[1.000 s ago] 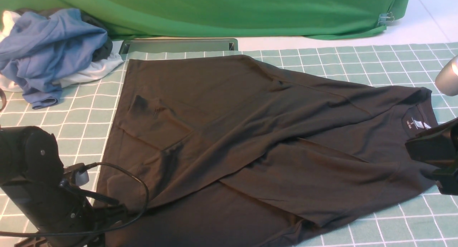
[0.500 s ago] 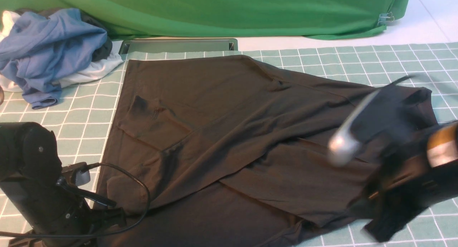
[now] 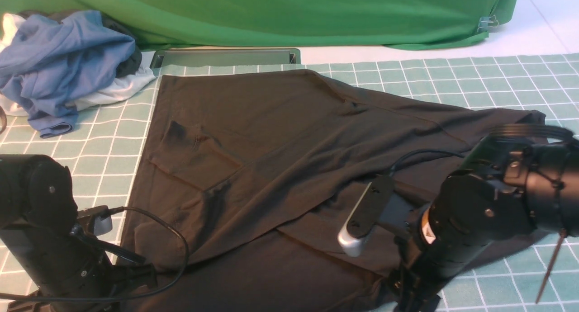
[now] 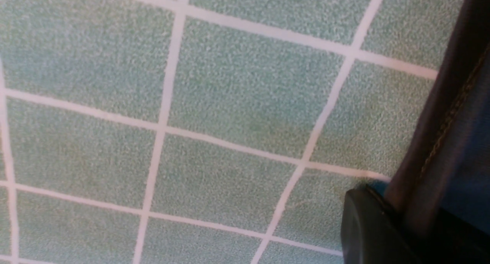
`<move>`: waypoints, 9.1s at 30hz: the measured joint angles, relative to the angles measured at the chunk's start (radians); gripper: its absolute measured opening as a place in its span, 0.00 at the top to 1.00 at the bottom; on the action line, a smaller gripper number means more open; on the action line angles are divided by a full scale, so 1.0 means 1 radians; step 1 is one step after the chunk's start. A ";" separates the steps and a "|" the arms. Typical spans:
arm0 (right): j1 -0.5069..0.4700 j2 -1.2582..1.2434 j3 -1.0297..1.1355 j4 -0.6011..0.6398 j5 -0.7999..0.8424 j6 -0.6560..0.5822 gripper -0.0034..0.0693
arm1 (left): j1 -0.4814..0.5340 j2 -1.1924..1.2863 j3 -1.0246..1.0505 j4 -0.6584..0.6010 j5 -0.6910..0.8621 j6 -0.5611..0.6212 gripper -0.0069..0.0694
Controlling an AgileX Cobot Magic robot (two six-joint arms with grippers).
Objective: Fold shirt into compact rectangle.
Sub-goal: 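Grasp the near edge of the shirt at its hem and shoulder corners, then fold the black garment in half by bringing its near edge over to the far edge, then pull the folded dark garment lengthwise by its ends to straighten it flat on the table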
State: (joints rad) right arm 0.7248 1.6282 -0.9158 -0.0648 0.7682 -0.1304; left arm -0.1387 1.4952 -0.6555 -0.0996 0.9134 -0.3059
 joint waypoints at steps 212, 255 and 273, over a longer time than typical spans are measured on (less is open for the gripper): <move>-0.393 -0.271 -0.164 0.032 0.327 0.130 0.92 | -0.028 0.051 -0.215 -0.203 -0.233 0.059 0.28; -0.768 -0.036 -0.163 -0.117 0.181 0.241 0.44 | 0.020 0.138 -0.240 0.016 -0.278 -0.004 0.89; -0.905 0.163 -0.160 0.017 -0.123 0.198 0.43 | 0.020 0.138 -0.240 -0.004 -0.274 0.011 0.89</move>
State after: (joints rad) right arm -0.1806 1.7911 -1.0757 -0.0481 0.6448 0.0676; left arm -0.1187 1.6333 -0.8954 -0.1038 0.6395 -0.2952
